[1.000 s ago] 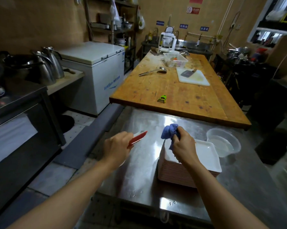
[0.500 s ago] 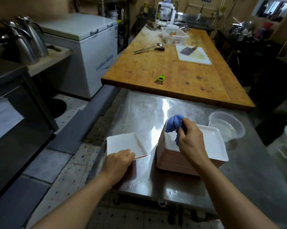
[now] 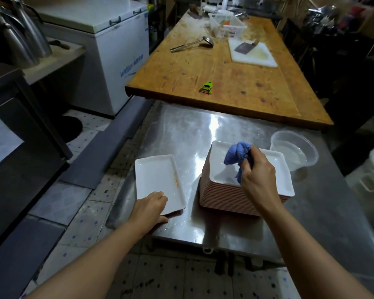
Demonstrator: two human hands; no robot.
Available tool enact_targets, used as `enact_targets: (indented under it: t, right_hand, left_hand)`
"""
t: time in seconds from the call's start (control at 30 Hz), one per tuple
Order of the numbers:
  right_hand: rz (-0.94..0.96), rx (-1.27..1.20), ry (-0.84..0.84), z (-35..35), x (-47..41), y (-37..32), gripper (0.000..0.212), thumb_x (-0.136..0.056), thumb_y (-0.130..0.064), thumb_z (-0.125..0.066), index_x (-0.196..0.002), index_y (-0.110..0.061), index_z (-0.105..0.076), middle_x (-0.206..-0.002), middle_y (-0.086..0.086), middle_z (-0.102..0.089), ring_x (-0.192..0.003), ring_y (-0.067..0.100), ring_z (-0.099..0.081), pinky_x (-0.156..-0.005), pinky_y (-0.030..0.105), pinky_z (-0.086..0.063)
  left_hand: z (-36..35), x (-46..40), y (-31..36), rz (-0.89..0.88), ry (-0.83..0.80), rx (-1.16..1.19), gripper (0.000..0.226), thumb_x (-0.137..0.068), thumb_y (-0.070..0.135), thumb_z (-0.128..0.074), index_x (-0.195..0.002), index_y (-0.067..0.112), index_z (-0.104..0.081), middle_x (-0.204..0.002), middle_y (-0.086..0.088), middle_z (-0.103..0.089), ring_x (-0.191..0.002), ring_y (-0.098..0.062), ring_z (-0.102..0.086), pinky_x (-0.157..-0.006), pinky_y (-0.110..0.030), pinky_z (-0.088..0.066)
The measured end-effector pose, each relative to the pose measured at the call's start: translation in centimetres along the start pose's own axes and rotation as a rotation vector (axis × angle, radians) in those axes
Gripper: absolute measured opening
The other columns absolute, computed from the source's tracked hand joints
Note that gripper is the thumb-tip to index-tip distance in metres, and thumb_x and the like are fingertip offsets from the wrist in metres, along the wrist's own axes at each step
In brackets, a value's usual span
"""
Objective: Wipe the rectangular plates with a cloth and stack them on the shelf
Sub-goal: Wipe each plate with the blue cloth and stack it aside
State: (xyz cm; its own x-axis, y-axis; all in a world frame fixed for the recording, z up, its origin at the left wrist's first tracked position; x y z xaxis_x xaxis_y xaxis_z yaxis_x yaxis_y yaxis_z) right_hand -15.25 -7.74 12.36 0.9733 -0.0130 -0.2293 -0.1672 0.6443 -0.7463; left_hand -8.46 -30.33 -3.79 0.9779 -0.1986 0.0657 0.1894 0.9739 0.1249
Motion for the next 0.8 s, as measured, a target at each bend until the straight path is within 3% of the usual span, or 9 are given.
enact_targets:
  t: [0.17,0.23,0.33,0.53,0.6,0.67,0.7,0.73,0.8]
  right_hand:
    - [-0.007,0.012,0.019,1.0,0.1,0.5,0.024,-0.090,-0.011,-0.038,-0.105,-0.018,-0.056,-0.089,0.010,-0.063,-0.084,0.029,-0.059,-0.075,0.042,-0.049]
    - [-0.025,0.006,0.025,1.5,0.1,0.6,0.021,-0.091,-0.009,-0.039,-0.104,-0.016,-0.053,-0.088,0.009,-0.062,-0.082,0.029,-0.058,-0.072,0.041,-0.047]
    - [-0.058,0.006,0.011,1.9,0.1,0.5,0.016,-0.094,-0.009,-0.040,-0.106,-0.017,-0.047,-0.090,0.007,-0.061,-0.081,0.028,-0.057,-0.068,0.038,-0.044]
    - [0.064,0.031,-0.097,0.1,0.3,-1.2,0.015,-0.091,-0.007,-0.043,-0.088,-0.020,-0.050,-0.094,-0.003,-0.060,-0.088,0.023,-0.056,-0.074,0.038,-0.045]
    - [0.141,0.086,-0.206,-1.8,0.9,-1.3,0.014,-0.090,-0.007,-0.045,-0.090,-0.016,-0.056,-0.111,-0.001,-0.061,-0.105,0.028,-0.054,-0.090,0.041,-0.041]
    - [0.103,0.437,-0.311,-3.9,1.5,0.7,0.020,-0.095,-0.022,-0.046,-0.107,-0.020,-0.062,-0.143,-0.001,-0.037,-0.133,0.035,-0.027,-0.107,0.045,-0.021]
    - [0.097,0.539,-0.297,-4.0,1.6,1.2,0.022,-0.094,-0.026,-0.049,-0.108,-0.023,-0.065,-0.144,0.001,-0.035,-0.132,0.038,-0.026,-0.104,0.045,-0.022]
    - [0.142,0.540,-0.239,-3.8,1.7,0.6,0.018,-0.089,-0.026,-0.056,-0.099,-0.023,-0.070,-0.133,0.006,-0.046,-0.119,0.042,-0.038,-0.092,0.045,-0.030]
    - [0.241,0.551,-0.226,-4.2,1.7,-0.5,0.004,-0.068,-0.021,-0.073,-0.072,-0.020,-0.074,-0.093,0.009,-0.061,-0.079,0.040,-0.056,-0.062,0.035,-0.033]
  left_hand:
    - [-0.6,-0.1,-0.2,0.072,-0.111,-0.022,0.043,-0.083,0.054,-0.060,-0.097,0.014,-0.052,-0.107,0.002,-0.052,-0.097,-0.016,-0.050,-0.064,-0.027,-0.036]
    - [0.3,-0.3,0.0,0.118,-0.121,0.021,0.049,-0.083,0.059,-0.055,-0.111,0.018,-0.053,-0.119,0.003,-0.054,-0.109,-0.016,-0.050,-0.076,-0.030,-0.045]
    - [3.8,-1.2,0.7,0.274,-0.006,0.263,0.055,-0.090,0.055,-0.047,-0.135,0.024,-0.044,-0.137,0.005,-0.050,-0.124,-0.016,-0.047,-0.093,-0.034,-0.042]
    - [8.9,-5.4,4.0,0.387,0.148,0.783,0.029,-0.091,0.030,-0.053,-0.118,0.023,-0.059,-0.108,0.000,-0.068,-0.099,-0.021,-0.062,-0.091,-0.036,-0.047]
    - [9.1,-6.5,4.9,0.424,0.133,0.857,0.030,-0.088,0.019,-0.053,-0.117,0.022,-0.062,-0.107,-0.004,-0.068,-0.097,-0.024,-0.063,-0.090,-0.034,-0.048]
    - [8.7,-7.4,5.4,0.452,0.109,0.920,0.036,-0.086,0.011,-0.051,-0.117,0.022,-0.064,-0.110,-0.007,-0.068,-0.098,-0.027,-0.064,-0.088,-0.038,-0.052]
    - [8.4,-7.6,5.5,0.463,0.102,0.945,0.039,-0.086,0.007,-0.049,-0.119,0.022,-0.064,-0.111,-0.008,-0.068,-0.099,-0.028,-0.064,-0.086,-0.040,-0.053]
    - [8.2,-7.9,5.5,0.474,0.098,0.957,0.043,-0.085,0.005,-0.048,-0.122,0.023,-0.062,-0.113,-0.010,-0.067,-0.100,-0.029,-0.064,-0.086,-0.042,-0.054]
    - [8.1,-8.4,5.4,0.485,0.100,0.960,0.052,-0.084,0.003,-0.045,-0.129,0.026,-0.056,-0.115,-0.012,-0.065,-0.100,-0.030,-0.063,-0.085,-0.042,-0.054]
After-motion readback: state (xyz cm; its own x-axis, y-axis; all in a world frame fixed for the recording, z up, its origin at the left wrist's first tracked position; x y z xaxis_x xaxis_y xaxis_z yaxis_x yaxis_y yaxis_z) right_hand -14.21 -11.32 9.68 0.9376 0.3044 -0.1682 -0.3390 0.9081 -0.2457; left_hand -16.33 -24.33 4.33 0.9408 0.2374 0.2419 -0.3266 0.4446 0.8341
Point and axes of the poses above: each hand's wrist, its own x-axis away from the middle knuckle, its own z-axis out of the back of the hand, y = z × x, the point moved 9 cm from there along -x, towards the middle knuckle
